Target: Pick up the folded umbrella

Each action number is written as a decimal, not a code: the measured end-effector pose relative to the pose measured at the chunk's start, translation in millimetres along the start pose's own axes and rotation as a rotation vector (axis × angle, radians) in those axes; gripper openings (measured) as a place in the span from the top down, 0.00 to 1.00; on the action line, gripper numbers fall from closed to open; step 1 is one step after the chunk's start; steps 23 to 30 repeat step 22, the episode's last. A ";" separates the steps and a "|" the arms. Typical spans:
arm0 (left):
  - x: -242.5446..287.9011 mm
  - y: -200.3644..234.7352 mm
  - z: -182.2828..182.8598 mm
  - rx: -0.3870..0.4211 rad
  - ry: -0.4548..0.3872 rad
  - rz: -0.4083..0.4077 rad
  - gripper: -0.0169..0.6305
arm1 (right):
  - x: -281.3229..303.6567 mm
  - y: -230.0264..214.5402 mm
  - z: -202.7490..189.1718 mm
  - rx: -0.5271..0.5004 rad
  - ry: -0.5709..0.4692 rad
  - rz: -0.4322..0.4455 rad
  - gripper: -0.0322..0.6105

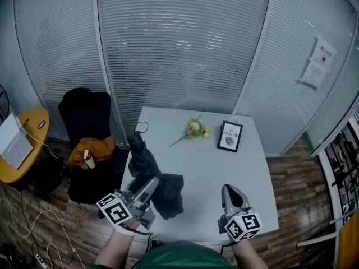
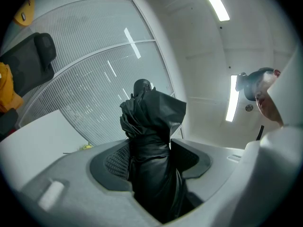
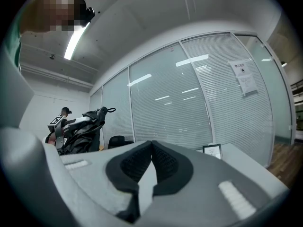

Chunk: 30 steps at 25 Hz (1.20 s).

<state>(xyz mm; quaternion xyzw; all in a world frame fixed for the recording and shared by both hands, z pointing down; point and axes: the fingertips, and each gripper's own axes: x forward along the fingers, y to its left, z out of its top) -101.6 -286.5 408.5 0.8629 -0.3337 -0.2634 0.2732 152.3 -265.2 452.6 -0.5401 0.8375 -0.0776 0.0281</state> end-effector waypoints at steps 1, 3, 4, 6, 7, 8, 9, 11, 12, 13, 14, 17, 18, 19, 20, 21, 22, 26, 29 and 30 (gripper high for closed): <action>-1.9 2.3 -0.7 -0.003 0.000 0.002 0.56 | 0.8 1.5 -1.4 -0.002 0.004 0.002 0.95; -6.7 8.1 -2.4 -0.012 0.002 0.011 0.56 | 3.2 5.7 -3.4 -0.004 0.010 0.003 0.95; -9.3 11.3 -3.0 -0.017 0.002 0.015 0.56 | 4.5 8.0 -4.1 -0.003 0.012 0.004 0.95; -14.7 17.6 -2.9 -0.028 0.003 0.023 0.56 | 7.8 12.1 -5.9 -0.005 0.017 0.005 0.95; -17.3 20.4 -2.1 -0.032 0.002 0.027 0.56 | 9.6 14.1 -6.9 -0.006 0.020 0.005 0.95; -19.6 23.0 -0.8 -0.035 0.001 0.029 0.56 | 11.4 16.1 -7.5 -0.007 0.022 0.005 0.95; -21.8 25.3 0.9 -0.037 -0.001 0.031 0.56 | 13.2 18.3 -8.1 -0.007 0.024 0.005 0.95; -25.3 30.4 5.0 -0.041 -0.004 0.034 0.56 | 18.1 23.0 -9.4 -0.007 0.028 0.007 0.95; -26.5 33.6 6.9 -0.043 -0.004 0.036 0.56 | 21.2 25.4 -10.0 -0.006 0.030 0.008 0.95; -27.4 36.9 8.4 -0.044 -0.003 0.039 0.56 | 24.4 27.6 -10.6 -0.005 0.032 0.010 0.95; -28.4 40.1 9.3 -0.047 -0.002 0.042 0.56 | 27.3 29.6 -11.5 -0.005 0.034 0.011 0.95; -33.9 49.7 12.3 -0.059 -0.003 0.047 0.56 | 34.5 37.2 -14.3 -0.007 0.041 0.012 0.95; -36.1 52.9 13.6 -0.062 -0.002 0.048 0.56 | 36.9 40.2 -14.6 -0.008 0.040 0.012 0.95; -37.7 56.0 15.0 -0.064 -0.001 0.048 0.56 | 39.4 42.8 -15.0 -0.009 0.040 0.011 0.95; -38.6 59.0 16.6 -0.065 0.001 0.047 0.56 | 42.1 44.6 -15.6 -0.011 0.040 0.011 0.95; -39.0 62.0 18.4 -0.065 0.003 0.046 0.56 | 45.0 46.0 -16.4 -0.013 0.040 0.010 0.95; -39.2 65.0 20.2 -0.066 0.004 0.044 0.56 | 48.0 47.3 -17.1 -0.015 0.041 0.009 0.95; -39.2 65.0 20.2 -0.066 0.004 0.044 0.56 | 48.0 47.3 -17.1 -0.015 0.041 0.009 0.95; -39.2 65.0 20.2 -0.066 0.004 0.044 0.56 | 48.0 47.3 -17.1 -0.015 0.041 0.009 0.95; -39.2 65.0 20.2 -0.066 0.004 0.044 0.56 | 48.0 47.3 -17.1 -0.015 0.041 0.009 0.95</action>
